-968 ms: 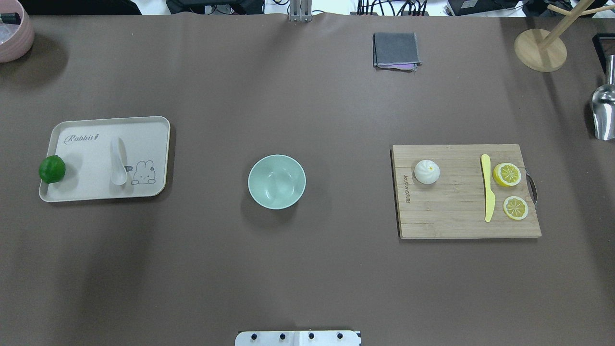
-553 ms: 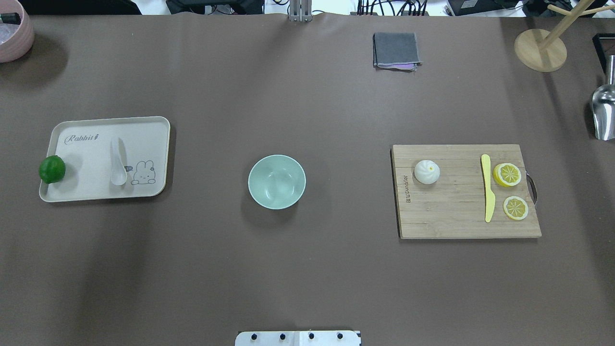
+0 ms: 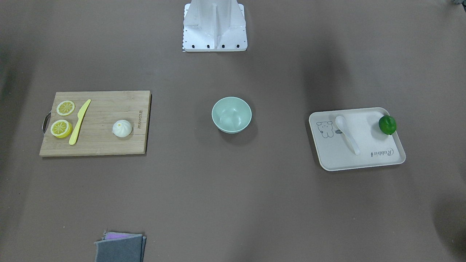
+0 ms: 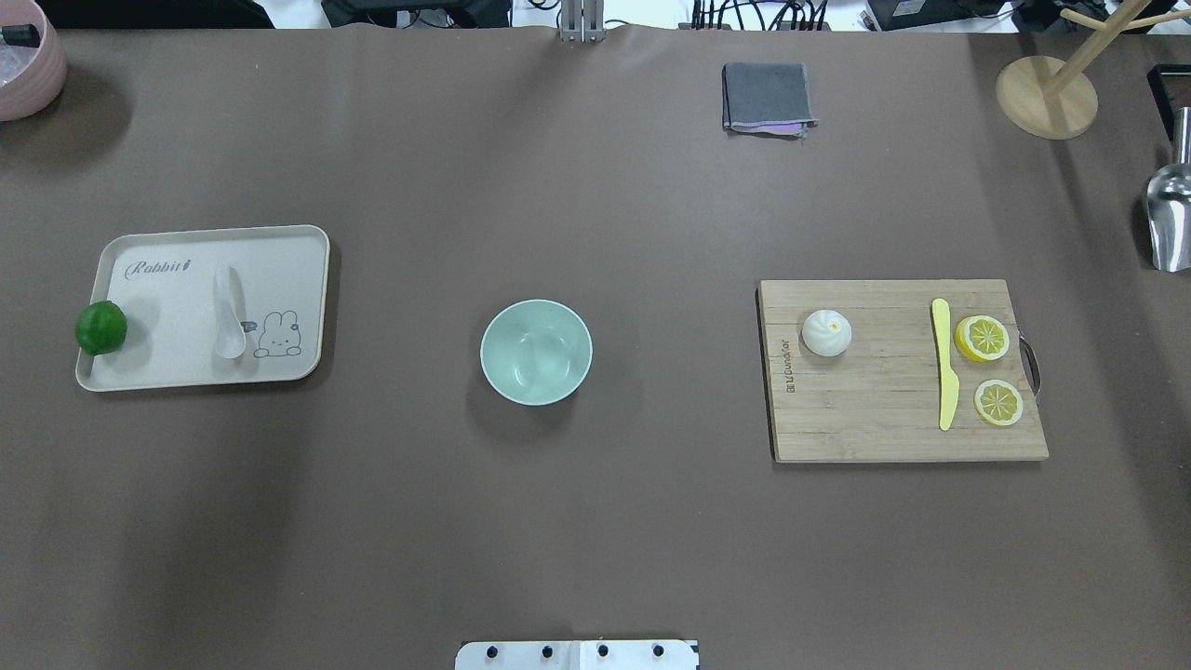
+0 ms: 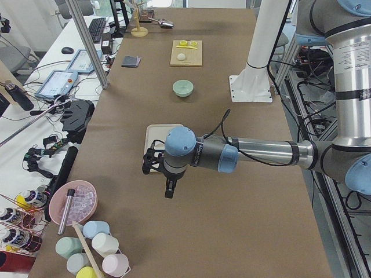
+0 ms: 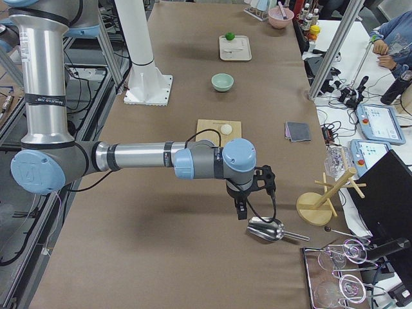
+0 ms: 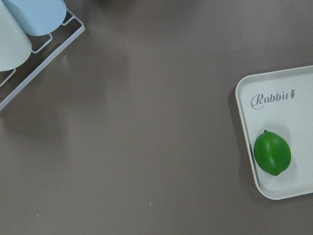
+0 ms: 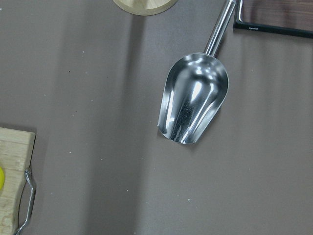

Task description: Put spoon and bun in bowl

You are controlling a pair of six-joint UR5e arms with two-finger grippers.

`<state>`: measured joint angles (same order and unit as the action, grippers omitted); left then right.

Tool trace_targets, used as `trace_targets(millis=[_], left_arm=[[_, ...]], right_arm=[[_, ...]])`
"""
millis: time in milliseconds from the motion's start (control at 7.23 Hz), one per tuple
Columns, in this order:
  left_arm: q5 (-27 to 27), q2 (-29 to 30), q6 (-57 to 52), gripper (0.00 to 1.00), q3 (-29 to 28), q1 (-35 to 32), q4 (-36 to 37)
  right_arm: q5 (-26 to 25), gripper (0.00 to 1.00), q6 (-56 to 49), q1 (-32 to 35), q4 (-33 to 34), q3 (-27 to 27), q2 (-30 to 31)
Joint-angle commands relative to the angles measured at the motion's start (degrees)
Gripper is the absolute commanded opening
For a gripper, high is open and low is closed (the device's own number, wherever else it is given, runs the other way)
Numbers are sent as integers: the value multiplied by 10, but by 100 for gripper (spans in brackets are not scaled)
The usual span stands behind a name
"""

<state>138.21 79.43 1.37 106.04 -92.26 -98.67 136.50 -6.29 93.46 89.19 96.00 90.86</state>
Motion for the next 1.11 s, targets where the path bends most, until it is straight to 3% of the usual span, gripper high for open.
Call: trace_targets(millis=[0,415,553,830,968], left_arm=[[2,-1,5,98,7,1,-3],[23,16,54,97,7,25,-4],[22,47,122,97,5,62,-3],[13,117,229,95,-23,159,-2],[12,154,238,94,-37,195,0]], right_arm=[[20,100,7,-3,-16,5,17],[49,100,17,-8,-18,14,22],[49,100,63,-27,-18,26,16],[41,99,220,-101,-24,102,14],[38,99,280,-154,-58,111,4]])
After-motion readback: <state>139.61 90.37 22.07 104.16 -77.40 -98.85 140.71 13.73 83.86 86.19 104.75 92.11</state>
